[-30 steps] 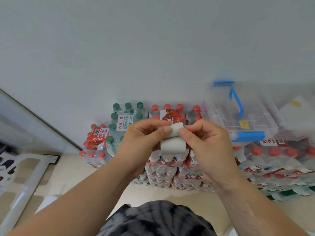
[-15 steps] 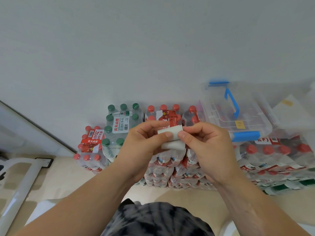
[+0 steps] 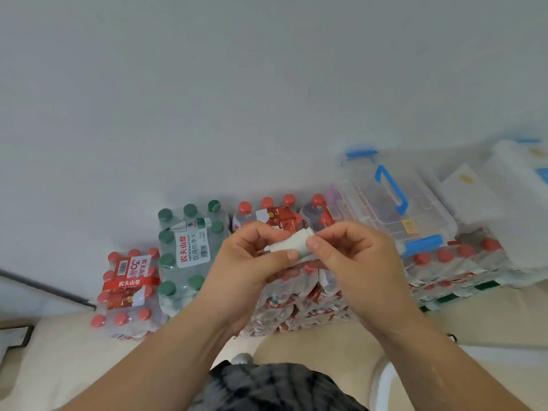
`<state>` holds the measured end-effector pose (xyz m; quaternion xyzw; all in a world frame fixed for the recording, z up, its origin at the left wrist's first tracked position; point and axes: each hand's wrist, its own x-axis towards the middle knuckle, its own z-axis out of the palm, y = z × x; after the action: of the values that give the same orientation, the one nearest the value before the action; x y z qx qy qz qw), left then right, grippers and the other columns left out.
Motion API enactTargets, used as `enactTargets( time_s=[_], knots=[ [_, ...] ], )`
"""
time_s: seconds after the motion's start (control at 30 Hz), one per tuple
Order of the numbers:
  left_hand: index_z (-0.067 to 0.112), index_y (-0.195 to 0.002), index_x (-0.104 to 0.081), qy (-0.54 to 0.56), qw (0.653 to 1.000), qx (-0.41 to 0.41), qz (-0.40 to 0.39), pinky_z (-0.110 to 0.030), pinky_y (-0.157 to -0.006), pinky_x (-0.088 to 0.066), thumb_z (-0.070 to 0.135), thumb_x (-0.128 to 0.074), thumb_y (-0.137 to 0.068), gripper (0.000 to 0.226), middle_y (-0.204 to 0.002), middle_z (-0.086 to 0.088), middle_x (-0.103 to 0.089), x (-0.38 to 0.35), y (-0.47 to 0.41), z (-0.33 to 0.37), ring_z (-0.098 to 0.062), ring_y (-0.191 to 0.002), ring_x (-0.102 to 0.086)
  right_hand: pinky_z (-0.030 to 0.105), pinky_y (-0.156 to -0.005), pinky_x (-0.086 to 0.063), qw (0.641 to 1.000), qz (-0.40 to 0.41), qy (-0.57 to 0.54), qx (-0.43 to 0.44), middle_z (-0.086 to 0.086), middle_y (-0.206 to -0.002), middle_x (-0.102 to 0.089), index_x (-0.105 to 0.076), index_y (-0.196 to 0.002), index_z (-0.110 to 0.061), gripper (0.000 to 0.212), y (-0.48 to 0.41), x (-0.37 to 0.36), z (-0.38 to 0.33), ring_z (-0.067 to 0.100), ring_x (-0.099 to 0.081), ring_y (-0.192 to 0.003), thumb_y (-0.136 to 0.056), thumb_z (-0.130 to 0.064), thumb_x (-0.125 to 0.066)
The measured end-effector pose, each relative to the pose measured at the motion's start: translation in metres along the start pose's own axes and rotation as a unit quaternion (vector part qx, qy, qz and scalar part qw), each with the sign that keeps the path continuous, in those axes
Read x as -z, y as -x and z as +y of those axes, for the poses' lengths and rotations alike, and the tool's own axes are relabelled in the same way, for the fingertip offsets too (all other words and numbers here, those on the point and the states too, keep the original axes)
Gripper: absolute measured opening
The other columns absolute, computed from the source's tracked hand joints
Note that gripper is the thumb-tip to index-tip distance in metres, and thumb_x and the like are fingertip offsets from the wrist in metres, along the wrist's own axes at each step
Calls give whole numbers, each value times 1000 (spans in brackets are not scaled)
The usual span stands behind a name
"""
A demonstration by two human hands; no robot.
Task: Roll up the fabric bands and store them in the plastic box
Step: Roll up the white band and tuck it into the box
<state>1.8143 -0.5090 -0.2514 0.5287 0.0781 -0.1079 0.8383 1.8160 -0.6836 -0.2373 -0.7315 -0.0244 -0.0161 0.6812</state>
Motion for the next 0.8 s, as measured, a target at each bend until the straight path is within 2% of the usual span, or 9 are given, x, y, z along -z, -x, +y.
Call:
enactTargets(
  time_s=[0.1, 0.23, 0.33, 0.43, 0.5, 0.57, 0.63, 0.7, 0.8],
  knots=[
    [12, -89, -74, -20, 997, 23, -67, -45, -75, -64, 14, -81, -77, 14, -92, -18, -74, 12, -14, 11, -40, -84, -74, 32, -75, -64, 999, 9, 31, 1, 0, -84, -79, -80, -86, -24, 13, -3, -6, -4, 19, -77, -78, -86, -11, -78],
    [13, -123, -69, -85, 975, 83, -190, -43, -81, -63, 18, -75, -89, 35, -103, -19, -76, 23, -34, 20, -32, -90, -75, 28, -75, -62, 997, 27, 76, 1, 1, -88, -79, -80, -85, -16, 11, -5, -10, -14, 18, -76, -80, -85, -5, -78],
    [19, -112, -76, -157, 950, 58, -265, -28, -74, -53, 22, -67, -95, 19, -96, -20, -74, 20, -43, 20, -23, -84, -65, 26, -76, -60, 990, 50, 134, 1, -2, -90, -79, -79, -91, -13, 10, -5, -7, -21, 15, -75, -85, -85, -5, -79],
    [25, -121, -71, -115, 952, 55, -278, -19, -70, -52, 19, -68, -92, 30, -91, -4, -74, 11, -49, 13, -11, -82, -67, 27, -74, -61, 982, 112, 153, -24, -4, -89, -77, -76, -93, -19, 15, -3, -3, -24, 14, -75, -83, -82, -13, -84],
    [30, -127, -66, -88, 953, 49, -287, -22, -69, -52, 17, -67, -92, 37, -89, -7, -71, 4, -52, 9, -16, -82, -67, 24, -69, -59, 974, 144, 174, -21, -8, -88, -76, -75, -91, -26, 15, 0, 0, -24, 13, -73, -81, -82, -21, -86],
    [26, -118, -70, -50, 954, 42, -292, -31, -71, -57, 15, -66, -92, 29, -95, -16, -71, -8, -54, 6, -25, -83, -67, 23, -69, -58, 977, 152, 147, -12, -8, -92, -76, -74, -97, -31, 18, 6, 3, -22, 13, -74, -83, -81, -30, -85],
    [21, -108, -72, -7, 961, 54, -271, -35, -71, -61, 14, -67, -89, 20, -99, -21, -73, -22, -57, 5, -30, -84, -69, 28, -74, -61, 982, 139, 129, -21, -9, -102, -75, -72, -110, -38, 40, 10, 10, -21, 16, -74, -92, -73, -43, -86],
    [23, -101, -72, 1, 964, 64, -260, -30, -62, -58, 15, -67, -87, 17, -95, -19, -73, -35, -59, 3, -28, -78, -69, 32, -78, -61, 981, 118, 147, -34, -10, -113, -73, -66, -123, -43, 63, 14, 20, -19, 18, -73, -100, -65, -50, -89],
    [22, -98, -71, 17, 957, 70, -282, -29, -60, -57, 15, -66, -89, 13, -93, -15, -75, -54, -64, 0, -24, -76, -71, 32, -77, -62, 980, 139, 138, -42, -9, -109, -73, -63, -126, -45, 70, 16, 39, -17, 17, -74, -97, -62, -50, -91]
  ],
)
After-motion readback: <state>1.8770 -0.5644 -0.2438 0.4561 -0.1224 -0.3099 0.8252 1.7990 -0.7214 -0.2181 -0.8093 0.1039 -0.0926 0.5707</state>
